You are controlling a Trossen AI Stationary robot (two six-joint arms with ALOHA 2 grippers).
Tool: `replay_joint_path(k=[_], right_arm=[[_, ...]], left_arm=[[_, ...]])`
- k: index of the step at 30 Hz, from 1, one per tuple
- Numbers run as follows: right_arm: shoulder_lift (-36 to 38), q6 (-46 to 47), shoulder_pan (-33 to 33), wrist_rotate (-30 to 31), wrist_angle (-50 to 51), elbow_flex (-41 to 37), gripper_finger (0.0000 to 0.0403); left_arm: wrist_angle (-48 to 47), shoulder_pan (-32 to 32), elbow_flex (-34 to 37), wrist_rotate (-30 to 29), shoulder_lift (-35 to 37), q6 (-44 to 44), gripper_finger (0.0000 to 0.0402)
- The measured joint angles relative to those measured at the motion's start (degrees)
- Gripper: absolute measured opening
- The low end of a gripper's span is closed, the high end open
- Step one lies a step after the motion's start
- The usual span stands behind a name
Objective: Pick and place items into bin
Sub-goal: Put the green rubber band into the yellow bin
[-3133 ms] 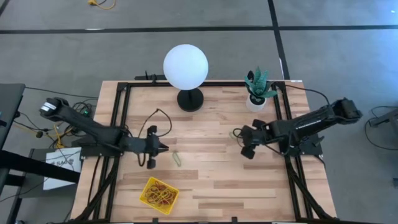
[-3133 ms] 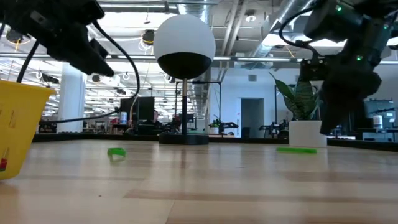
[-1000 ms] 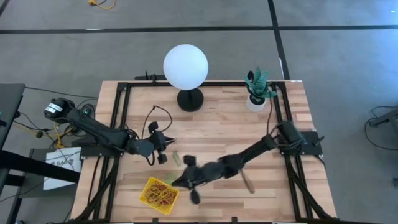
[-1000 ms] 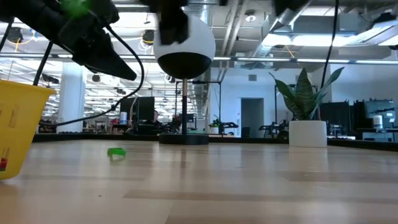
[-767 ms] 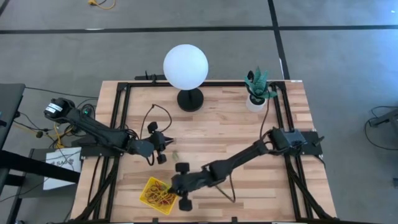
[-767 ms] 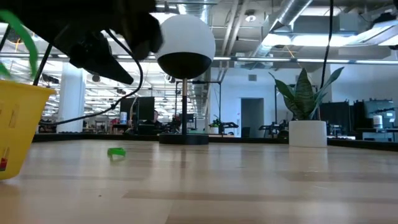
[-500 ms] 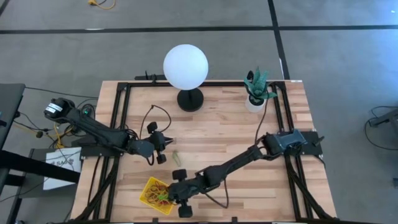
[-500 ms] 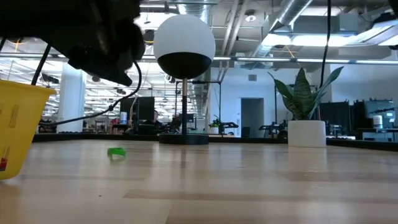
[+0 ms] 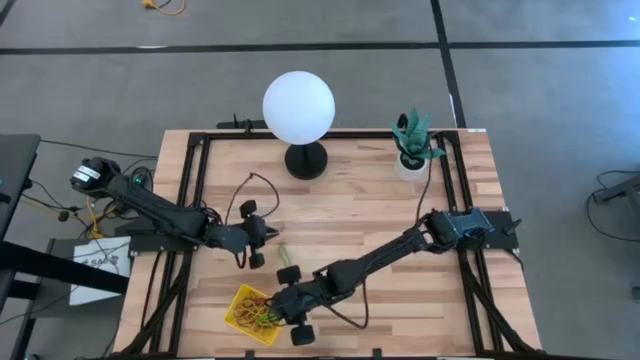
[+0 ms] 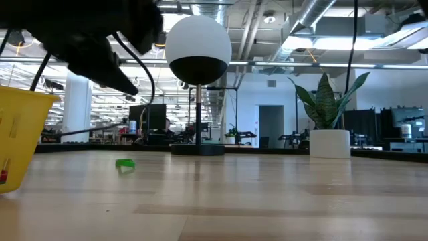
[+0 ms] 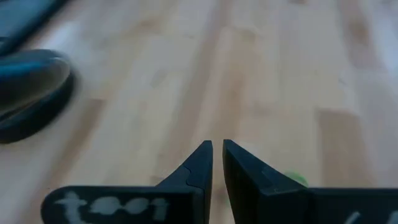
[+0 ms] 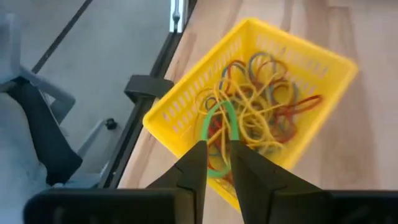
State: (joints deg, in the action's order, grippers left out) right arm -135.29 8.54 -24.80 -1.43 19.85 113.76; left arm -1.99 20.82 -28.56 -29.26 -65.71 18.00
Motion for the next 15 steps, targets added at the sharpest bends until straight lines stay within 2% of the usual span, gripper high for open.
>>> replay_joint_path(k=[4, 6, 10, 13, 15], right_arm=[[4.06, -2.18, 0.22, 0.42, 11.51, 0.08, 0.0067], [6.51, -3.46, 0.18, 2.82, 18.94, 0.06, 0.0067], [11.98, -2.30, 0.15, 10.38, 30.11, -1.67, 0.0067], [16.69, -1.90, 0.20, 14.59, 32.60, -6.68, 0.0067], [20.78, -0.57, 0.26, 15.06, 32.01, -11.99, 0.0067]], left_arm=[[-0.06, 0.00, 0.00, 11.69, 0.00, -5.56, 0.0028], [-0.06, 0.02, 0.00, 16.10, 0.00, -7.04, 0.0028], [-0.49, 0.01, 0.02, 17.72, 0.00, -7.27, 0.0028], [-0.46, -0.02, 0.02, 19.82, -0.01, -7.87, 0.0031], [-0.11, 0.04, 0.02, 20.35, -0.54, -7.91, 0.0040]])
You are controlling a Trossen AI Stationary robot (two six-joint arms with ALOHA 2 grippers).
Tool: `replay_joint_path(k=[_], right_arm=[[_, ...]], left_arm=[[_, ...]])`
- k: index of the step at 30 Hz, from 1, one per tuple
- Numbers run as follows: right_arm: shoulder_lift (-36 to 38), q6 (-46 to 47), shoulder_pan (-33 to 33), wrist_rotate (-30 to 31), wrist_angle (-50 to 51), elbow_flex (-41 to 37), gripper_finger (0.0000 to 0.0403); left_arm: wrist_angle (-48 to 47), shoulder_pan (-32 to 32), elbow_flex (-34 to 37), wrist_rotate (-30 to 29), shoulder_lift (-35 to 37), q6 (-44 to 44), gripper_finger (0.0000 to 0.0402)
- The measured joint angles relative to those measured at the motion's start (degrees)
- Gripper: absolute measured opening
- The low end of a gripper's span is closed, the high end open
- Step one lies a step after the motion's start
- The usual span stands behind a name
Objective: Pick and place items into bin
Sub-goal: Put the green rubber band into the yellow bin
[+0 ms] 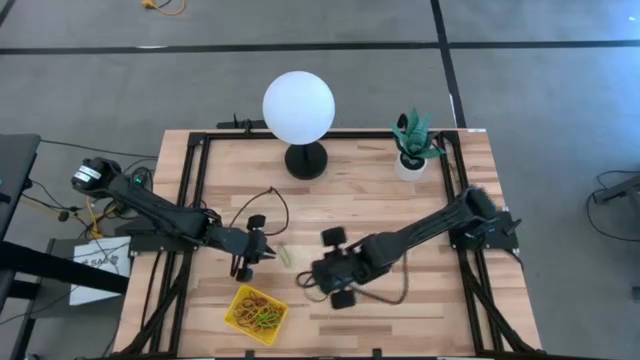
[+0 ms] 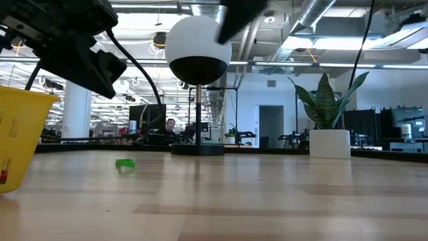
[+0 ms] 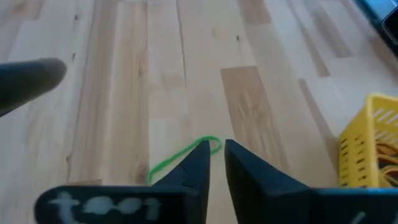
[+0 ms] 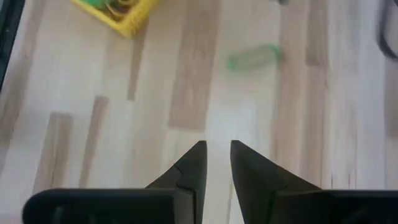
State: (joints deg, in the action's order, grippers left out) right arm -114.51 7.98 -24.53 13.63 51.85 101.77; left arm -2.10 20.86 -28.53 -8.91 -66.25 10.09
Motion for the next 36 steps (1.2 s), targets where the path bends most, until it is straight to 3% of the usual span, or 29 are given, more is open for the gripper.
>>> replay_joint_path(k=[5, 10, 16, 22, 29, 32, 36], right_arm=[[12.46, 7.50, -0.69, 0.83, -7.99, -19.92, 0.0067], [24.50, 20.94, -3.93, 6.53, -20.59, -39.85, 0.0067], [31.82, 34.73, -9.68, 13.05, -29.46, -53.32, 0.0067], [32.00, 40.07, -15.50, 19.91, -32.93, -57.90, 0.0067], [29.08, 45.01, -18.70, 21.05, -33.31, -58.04, 0.0067], [27.97, 46.42, -19.46, 21.07, -33.72, -58.05, 0.0067], [25.74, 49.12, -20.29, 21.19, -35.22, -58.03, 0.0067]], left_arm=[[2.24, -0.07, 0.04, 1.07, -4.91, -0.84, 0.0084], [6.54, 0.13, 0.04, 4.63, -12.18, -3.53, 0.0125], [9.54, -0.30, 0.02, 2.08, -16.05, -5.71, 0.0137], [13.33, -1.73, 0.02, 1.15, -21.77, -6.61, 0.0137], [17.62, -3.67, -0.17, 2.92, -26.23, -5.47, 0.0134], [16.78, -4.27, -0.20, 4.94, -26.35, -4.24, 0.0105], [18.18, -3.94, -0.17, 6.86, -26.44, -4.87, 0.0023]])
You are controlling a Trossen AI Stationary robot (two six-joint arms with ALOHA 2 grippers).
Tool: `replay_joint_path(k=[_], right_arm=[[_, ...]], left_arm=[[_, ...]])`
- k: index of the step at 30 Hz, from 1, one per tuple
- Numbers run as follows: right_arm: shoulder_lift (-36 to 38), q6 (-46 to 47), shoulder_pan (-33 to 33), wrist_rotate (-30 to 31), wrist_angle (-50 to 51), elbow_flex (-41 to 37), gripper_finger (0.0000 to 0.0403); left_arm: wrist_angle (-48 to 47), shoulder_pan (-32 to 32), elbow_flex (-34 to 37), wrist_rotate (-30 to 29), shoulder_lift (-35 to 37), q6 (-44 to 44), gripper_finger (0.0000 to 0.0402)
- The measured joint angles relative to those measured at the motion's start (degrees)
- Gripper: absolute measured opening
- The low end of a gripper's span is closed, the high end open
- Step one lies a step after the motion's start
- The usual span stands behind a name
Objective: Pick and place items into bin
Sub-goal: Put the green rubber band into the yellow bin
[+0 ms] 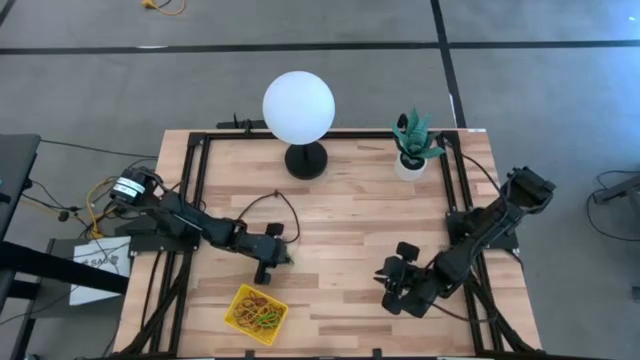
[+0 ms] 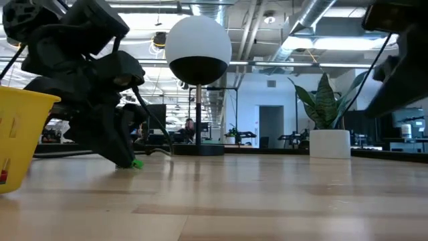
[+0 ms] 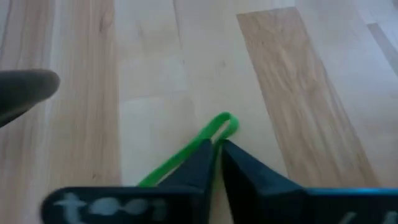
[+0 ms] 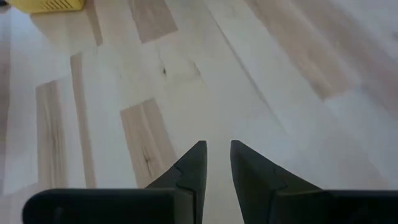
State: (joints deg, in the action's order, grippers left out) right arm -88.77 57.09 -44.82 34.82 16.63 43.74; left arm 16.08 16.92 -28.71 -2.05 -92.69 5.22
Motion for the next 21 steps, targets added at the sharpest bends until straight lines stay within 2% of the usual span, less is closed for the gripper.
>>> replay_joint_path(k=[3, 5, 8, 12, 15, 17, 21], right_arm=[[-2.23, 5.70, -1.18, -0.07, -0.04, -0.02, 0.0067], [-3.67, 9.86, -2.20, -0.28, -0.24, 0.01, 0.0067], [-6.21, 12.93, -4.23, -0.28, -0.87, 0.01, 0.0067], [-9.60, 16.03, -6.12, -0.21, -0.83, 0.00, 0.0067], [-11.51, 18.23, -6.27, -0.24, -1.04, 0.01, 0.0067], [-12.19, 18.49, -6.29, 0.17, -1.29, 0.08, 0.0067], [-12.54, 17.83, -6.29, 0.60, -1.68, 0.12, 0.0067]], left_arm=[[0.22, 1.24, -0.46, -2.74, 0.62, -0.16, 0.0007], [-4.06, 2.63, -2.44, -5.23, 2.54, -0.17, 0.0002], [-12.11, 5.29, -8.65, -8.34, 7.51, -0.52, 0.0001], [-28.71, 11.85, -19.03, -11.95, 13.29, 0.69, 0.0000], [-37.24, 18.20, -25.94, -12.42, 15.89, 5.72, 0.0000], [-41.93, 22.69, -28.76, -10.42, 16.46, 11.02, 0.0000], [-43.41, 32.28, -30.67, -10.21, 16.25, 21.31, 0.0000]])
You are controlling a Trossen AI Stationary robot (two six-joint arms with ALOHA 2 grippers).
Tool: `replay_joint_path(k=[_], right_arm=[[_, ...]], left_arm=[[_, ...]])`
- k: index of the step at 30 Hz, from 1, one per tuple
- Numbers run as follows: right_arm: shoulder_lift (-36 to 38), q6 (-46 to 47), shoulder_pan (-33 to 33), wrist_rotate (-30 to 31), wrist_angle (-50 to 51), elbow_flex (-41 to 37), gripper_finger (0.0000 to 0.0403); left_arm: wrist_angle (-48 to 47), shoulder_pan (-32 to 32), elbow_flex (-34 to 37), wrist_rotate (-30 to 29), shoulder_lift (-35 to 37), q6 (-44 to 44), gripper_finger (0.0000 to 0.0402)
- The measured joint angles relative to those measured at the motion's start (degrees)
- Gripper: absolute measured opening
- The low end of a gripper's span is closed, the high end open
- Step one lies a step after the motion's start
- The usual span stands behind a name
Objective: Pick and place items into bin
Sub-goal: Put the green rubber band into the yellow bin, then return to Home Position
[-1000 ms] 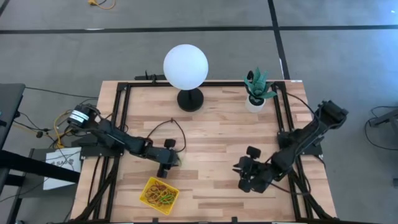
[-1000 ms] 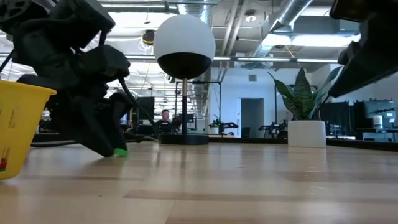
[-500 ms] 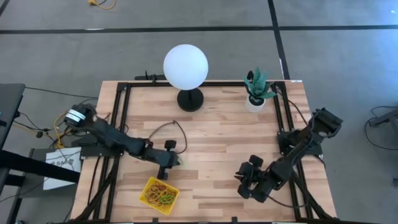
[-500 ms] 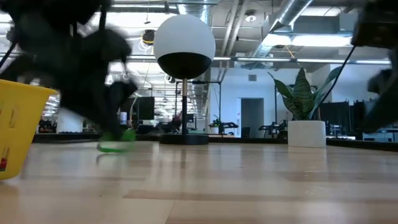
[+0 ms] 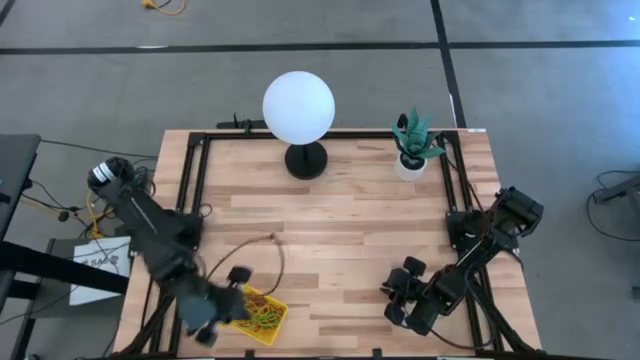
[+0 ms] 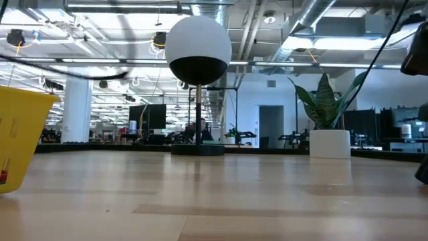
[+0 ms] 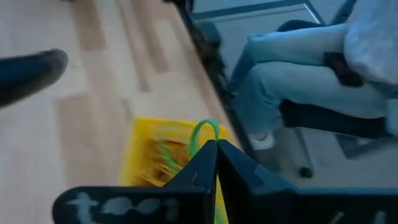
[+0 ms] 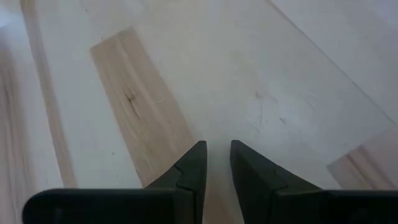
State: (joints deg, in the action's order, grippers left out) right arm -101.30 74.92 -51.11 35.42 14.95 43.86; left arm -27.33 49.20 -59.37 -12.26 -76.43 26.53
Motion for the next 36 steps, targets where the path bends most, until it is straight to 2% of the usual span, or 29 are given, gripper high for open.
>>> replay_joint_path(k=[4, 7, 9, 17, 26, 30, 31, 33, 36], right_arm=[[1.17, -1.60, 0.10, -1.05, -0.36, -0.13, 0.0067], [2.53, -1.88, 0.43, -1.01, -0.59, -0.13, 0.0067], [3.02, -2.81, 0.95, -1.07, -0.48, -0.13, 0.0067], [4.20, -4.89, 3.61, -1.21, -1.19, -0.11, 0.0067], [4.14, -4.90, 7.79, -1.21, -2.23, -0.11, 0.0067], [4.14, -4.92, 10.05, -1.21, -2.20, -0.11, 0.0067], [4.14, -4.92, 10.69, -1.32, -2.13, -0.11, 0.0067], [4.16, -4.59, 11.94, -5.27, -2.13, -0.11, 0.0067], [4.88, -8.77, 13.73, -9.70, -1.52, -0.11, 0.0067]], left_arm=[[-2.53, 5.72, 0.00, -6.05, -3.73, 12.23, 0.0000], [-6.33, 6.91, 0.00, -11.18, -7.13, 16.49, 0.0000], [-9.07, 6.52, 0.04, -11.20, -9.00, 16.82, 0.0000], [-8.96, 4.14, 0.04, -9.49, -13.56, 22.08, 0.0006], [-9.36, 3.89, 0.02, -11.57, -14.72, 24.23, 0.0076], [-11.10, 3.86, -0.23, -11.53, -14.35, 24.22, 0.0095], [-12.53, 3.88, -0.49, -13.67, -14.06, 25.34, 0.0097], [-16.83, 3.95, -1.49, -21.68, -13.21, 26.64, 0.0097], [-28.24, 3.94, -4.15, -29.78, -10.98, 27.56, 0.0098]])
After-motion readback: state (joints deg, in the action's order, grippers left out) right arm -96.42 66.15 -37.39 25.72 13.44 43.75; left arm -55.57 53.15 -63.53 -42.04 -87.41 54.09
